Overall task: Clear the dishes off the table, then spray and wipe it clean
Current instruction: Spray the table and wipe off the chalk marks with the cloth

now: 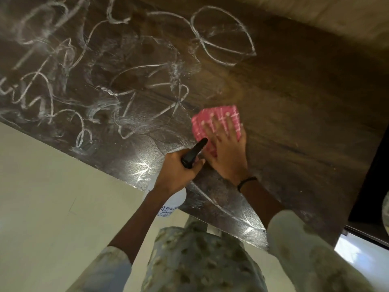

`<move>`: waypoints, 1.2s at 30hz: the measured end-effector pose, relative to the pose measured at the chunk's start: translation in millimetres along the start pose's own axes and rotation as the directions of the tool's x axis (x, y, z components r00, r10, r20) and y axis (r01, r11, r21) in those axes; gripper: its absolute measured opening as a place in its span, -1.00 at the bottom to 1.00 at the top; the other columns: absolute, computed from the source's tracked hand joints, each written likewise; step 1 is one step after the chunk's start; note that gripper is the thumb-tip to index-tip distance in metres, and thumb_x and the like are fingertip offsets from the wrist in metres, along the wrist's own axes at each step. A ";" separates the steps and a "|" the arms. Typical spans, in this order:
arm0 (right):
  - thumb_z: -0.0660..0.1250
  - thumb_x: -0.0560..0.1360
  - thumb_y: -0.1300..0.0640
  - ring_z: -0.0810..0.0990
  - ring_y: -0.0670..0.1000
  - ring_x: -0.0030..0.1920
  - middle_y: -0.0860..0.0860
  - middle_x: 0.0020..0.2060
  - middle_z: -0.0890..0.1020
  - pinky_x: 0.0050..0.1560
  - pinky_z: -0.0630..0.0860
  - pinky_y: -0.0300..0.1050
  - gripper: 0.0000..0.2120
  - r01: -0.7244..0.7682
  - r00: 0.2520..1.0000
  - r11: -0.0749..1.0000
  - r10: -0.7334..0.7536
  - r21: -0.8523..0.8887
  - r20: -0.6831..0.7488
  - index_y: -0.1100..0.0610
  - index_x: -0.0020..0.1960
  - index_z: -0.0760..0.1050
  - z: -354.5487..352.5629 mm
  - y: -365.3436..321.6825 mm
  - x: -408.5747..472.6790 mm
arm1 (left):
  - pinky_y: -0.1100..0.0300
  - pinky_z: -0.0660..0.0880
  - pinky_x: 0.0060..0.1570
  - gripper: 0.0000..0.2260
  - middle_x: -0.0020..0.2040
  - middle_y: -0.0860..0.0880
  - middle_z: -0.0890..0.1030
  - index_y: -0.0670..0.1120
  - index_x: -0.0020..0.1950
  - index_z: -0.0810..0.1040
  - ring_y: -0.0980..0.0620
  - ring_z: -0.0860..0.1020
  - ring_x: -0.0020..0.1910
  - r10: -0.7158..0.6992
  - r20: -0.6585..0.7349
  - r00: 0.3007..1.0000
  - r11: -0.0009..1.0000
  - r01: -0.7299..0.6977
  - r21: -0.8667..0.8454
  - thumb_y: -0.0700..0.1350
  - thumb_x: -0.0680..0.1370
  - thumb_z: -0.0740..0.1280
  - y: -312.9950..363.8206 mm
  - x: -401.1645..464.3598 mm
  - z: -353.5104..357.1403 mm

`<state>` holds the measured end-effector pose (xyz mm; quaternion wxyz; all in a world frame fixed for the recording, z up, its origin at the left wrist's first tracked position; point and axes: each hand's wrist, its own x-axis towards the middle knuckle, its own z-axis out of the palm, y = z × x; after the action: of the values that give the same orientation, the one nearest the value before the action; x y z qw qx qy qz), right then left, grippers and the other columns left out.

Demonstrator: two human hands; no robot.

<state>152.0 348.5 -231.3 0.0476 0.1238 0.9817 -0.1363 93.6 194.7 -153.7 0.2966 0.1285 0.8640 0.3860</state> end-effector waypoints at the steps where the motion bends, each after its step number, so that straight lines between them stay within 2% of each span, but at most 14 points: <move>1: 0.10 0.53 -0.29 0.01 0.16 0.54 0.00 0.54 0.12 0.43 0.01 0.35 -0.39 0.072 0.997 0.997 -0.072 -0.020 0.009 -0.09 0.51 0.16 1.5 1.4 -14.9 | 0.41 0.31 -0.44 -0.80 -0.45 -0.15 0.54 -0.23 -0.25 0.57 0.09 0.39 -0.52 -0.003 0.008 1.000 1.000 0.003 0.001 -0.10 0.42 0.46 -0.5 0.2 -0.5; 3: 0.11 0.52 -0.30 0.04 0.15 0.54 0.00 0.53 0.16 0.44 0.04 0.31 -0.38 0.164 0.986 0.984 -0.161 -0.067 0.047 -0.09 0.50 0.19 2.7 17.9 -41.6 | 0.33 0.35 -0.43 -0.79 -0.42 -0.21 0.56 -0.24 -0.24 0.57 0.03 0.42 -0.51 -0.009 0.017 1.000 1.000 0.009 -0.002 -0.10 0.42 0.46 -1.3 0.1 -1.5; 5: 0.07 0.50 -0.33 0.05 0.15 0.53 0.01 0.52 0.17 0.44 0.06 0.32 -0.36 0.143 0.988 0.986 -0.137 -0.091 0.067 -0.09 0.51 0.17 -3.4 43.4 -57.8 | 0.40 0.36 -0.42 -0.81 -0.42 -0.17 0.58 -0.23 -0.22 0.59 0.08 0.46 -0.50 -0.006 0.016 1.000 1.000 0.006 -0.017 -0.10 0.42 0.46 -1.1 -0.5 -1.9; 9: 0.01 0.50 -0.34 0.01 0.15 0.54 0.00 0.54 0.12 0.44 -0.01 0.31 -0.33 -0.097 0.994 0.992 0.100 -0.079 0.037 -0.09 0.53 0.08 -15.3 69.7 -39.6 | 0.47 0.35 -0.38 -0.82 -0.43 -0.11 0.58 -0.20 -0.24 0.60 0.12 0.48 -0.48 0.008 0.001 1.000 1.000 -0.008 -0.018 -0.09 0.42 0.47 -1.2 -1.2 -1.9; 12: 0.02 0.50 -0.34 -0.04 0.18 0.54 0.01 0.55 0.05 0.40 -0.08 0.35 -0.31 -0.289 0.957 0.957 0.289 -0.021 -0.002 -0.11 0.54 0.02 -13.0 47.1 -4.7 | 0.44 0.39 -0.35 -0.81 -0.40 -0.11 0.60 -0.20 -0.24 0.60 0.07 0.52 -0.42 0.029 -0.007 1.000 1.000 -0.030 -0.008 -0.09 0.42 0.47 -2.2 -1.2 -0.8; 14: 0.00 0.51 -0.34 -0.05 0.21 0.54 0.02 0.55 0.05 0.40 -0.10 0.37 -0.32 -0.338 0.941 0.941 0.338 0.004 -0.013 -0.10 0.55 0.01 -8.2 22.8 9.6 | 0.39 0.41 -0.34 -0.81 -0.39 -0.13 0.60 -0.21 -0.22 0.60 0.02 0.53 -0.40 0.034 -0.010 0.999 0.999 -0.034 -0.012 -0.08 0.42 0.47 -2.0 -1.5 -0.8; 16: 0.02 0.51 -0.32 -0.03 0.21 0.53 0.03 0.55 0.08 0.40 -0.07 0.37 -0.33 -0.271 0.963 0.963 0.271 0.009 -0.010 -0.09 0.54 0.04 -3.2 0.8 9.3 | 0.43 0.36 -0.39 -0.81 -0.42 -0.13 0.57 -0.22 -0.23 0.59 0.03 0.48 -0.45 0.037 -0.005 0.999 0.999 -0.038 -0.012 -0.09 0.42 0.46 -1.3 -2.3 -0.9; 19: 0.02 0.52 -0.32 0.03 0.18 0.53 0.01 0.53 0.15 0.42 -0.03 0.33 -0.37 -0.071 0.997 0.997 0.071 -0.001 0.000 -0.08 0.51 0.14 2.2 -14.6 -13.5 | 0.44 0.29 -0.44 -0.79 -0.44 -0.16 0.53 -0.23 -0.26 0.56 0.08 0.39 -0.50 0.039 0.008 0.999 0.999 -0.039 0.009 -0.10 0.43 0.44 -2.1 -1.5 -1.4; 21: 0.04 0.52 -0.33 0.07 0.17 0.53 0.00 0.52 0.18 0.45 0.01 0.30 -0.38 0.056 0.998 0.998 -0.055 -0.031 0.023 -0.07 0.49 0.22 4.8 -5.3 -36.6 | 0.35 0.32 -0.43 -0.78 -0.43 -0.17 0.53 -0.23 -0.28 0.55 -0.01 0.42 -0.48 0.054 0.025 0.998 0.998 -0.055 0.026 -0.09 0.43 0.44 -3.5 -1.9 0.4; 23: 0.07 0.49 -0.33 0.10 0.17 0.52 0.02 0.51 0.20 0.44 0.06 0.30 -0.36 0.114 0.992 0.991 -0.111 -0.075 0.054 -0.08 0.49 0.20 3.1 17.3 -52.7 | 0.33 0.36 -0.40 -0.78 -0.46 -0.09 0.52 -0.21 -0.29 0.54 0.06 0.46 -0.47 0.064 0.036 0.997 0.997 -0.065 0.033 -0.09 0.42 0.45 -3.5 -2.5 1.2; 27: 0.02 0.49 -0.34 0.02 0.15 0.53 0.03 0.53 0.14 0.45 0.04 0.30 -0.32 -0.077 0.996 0.993 0.081 -0.094 0.044 -0.08 0.53 0.06 -11.7 68.5 -63.3 | 0.52 0.32 -0.38 -0.84 -0.46 0.07 0.49 -0.15 -0.27 0.56 0.24 0.48 -0.46 0.090 0.072 0.993 0.996 -0.091 0.011 -0.10 0.43 0.45 -1.2 -9.1 2.2; 31: 0.00 0.49 -0.33 -0.07 0.16 0.54 -0.01 0.55 0.07 0.42 -0.09 0.27 -0.33 -0.340 0.940 0.940 0.340 -0.032 -0.001 -0.13 0.54 0.01 -18.5 81.1 -85.9 | 0.45 0.34 -0.38 -0.85 -0.45 0.00 0.51 -0.15 -0.23 0.58 0.18 0.46 -0.48 0.083 0.126 0.989 0.996 -0.086 0.023 -0.08 0.45 0.43 -3.1 -16.3 6.2; 33: -0.01 0.49 -0.33 -0.09 0.17 0.54 0.01 0.55 0.07 0.41 -0.12 0.27 -0.33 -0.383 0.924 0.924 0.383 -0.011 0.011 -0.13 0.54 0.01 -15.6 73.1 -106.1 | 0.45 0.32 -0.37 -0.88 -0.45 0.06 0.48 -0.03 -0.26 0.53 0.17 0.45 -0.48 0.082 0.174 0.981 0.995 -0.089 0.034 -0.10 0.46 0.42 -1.2 -21.8 9.0; 36: -0.02 0.50 -0.33 -0.07 0.18 0.54 0.05 0.54 0.11 0.44 -0.10 0.30 -0.33 -0.372 0.927 0.928 0.371 0.014 0.064 -0.09 0.54 0.05 -9.2 63.3 -159.5 | 0.47 0.30 -0.38 -0.76 -0.45 0.11 0.45 0.09 -0.33 0.43 0.22 0.45 -0.47 0.086 0.256 0.963 0.992 -0.106 0.069 -0.14 0.46 0.41 0.9 -42.9 18.6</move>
<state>321.6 373.4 -218.4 0.1004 0.3037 0.9369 -0.1411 139.0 187.0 -145.1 0.3798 0.2305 0.8269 0.3447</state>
